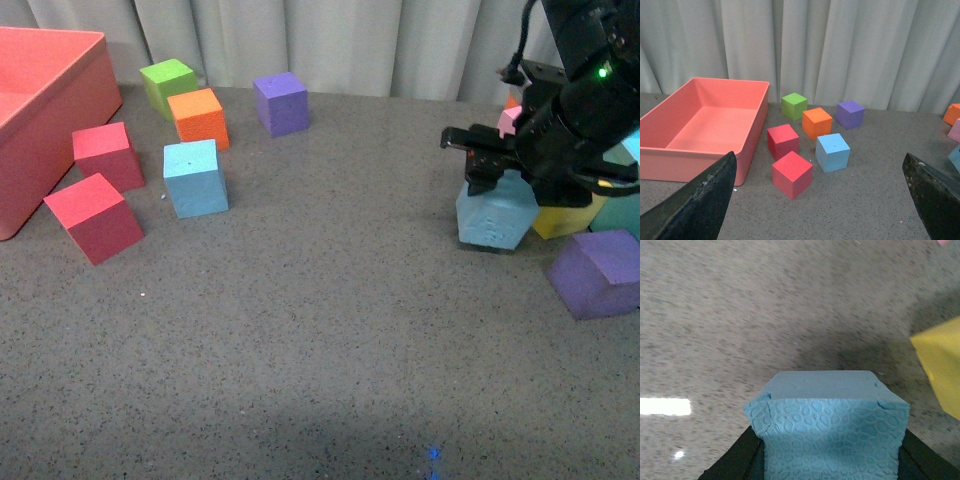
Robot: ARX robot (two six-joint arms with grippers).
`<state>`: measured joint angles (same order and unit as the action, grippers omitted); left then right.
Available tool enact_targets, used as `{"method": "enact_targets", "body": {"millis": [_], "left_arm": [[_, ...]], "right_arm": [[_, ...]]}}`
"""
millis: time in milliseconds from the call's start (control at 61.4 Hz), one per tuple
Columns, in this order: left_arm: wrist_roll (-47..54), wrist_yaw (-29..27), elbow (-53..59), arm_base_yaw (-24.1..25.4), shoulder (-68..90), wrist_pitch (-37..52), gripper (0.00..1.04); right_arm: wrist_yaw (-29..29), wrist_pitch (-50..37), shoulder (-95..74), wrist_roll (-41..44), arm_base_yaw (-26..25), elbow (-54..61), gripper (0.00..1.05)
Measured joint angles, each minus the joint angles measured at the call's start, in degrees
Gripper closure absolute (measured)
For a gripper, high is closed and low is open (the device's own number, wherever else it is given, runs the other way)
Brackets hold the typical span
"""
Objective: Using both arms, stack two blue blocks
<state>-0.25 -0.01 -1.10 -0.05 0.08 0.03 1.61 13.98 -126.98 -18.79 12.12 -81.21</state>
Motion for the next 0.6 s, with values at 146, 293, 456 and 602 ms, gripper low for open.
{"method": "enact_targets", "body": {"millis": [146,293,456,602], "left_arm": [[0.0,0.0,0.0,0.0,0.0,0.0,0.07],[0.0,0.0,0.0,0.0,0.0,0.0,0.07],[0.0,0.0,0.0,0.0,0.0,0.0,0.07],[0.0,0.0,0.0,0.0,0.0,0.0,0.07]], "right_arm": [[0.3,2.1,-1.0,-0.8,3.6,-5.6,0.58],[1.1,4.0,-4.6,-1.3,7.1,-11.0,0.59],[1.1,6.5,-11.0,-1.9,9.8,-17.5,0.59],[1.1,7.8,-14.0,-2.4,10.8,-21.6,0.59]]}}
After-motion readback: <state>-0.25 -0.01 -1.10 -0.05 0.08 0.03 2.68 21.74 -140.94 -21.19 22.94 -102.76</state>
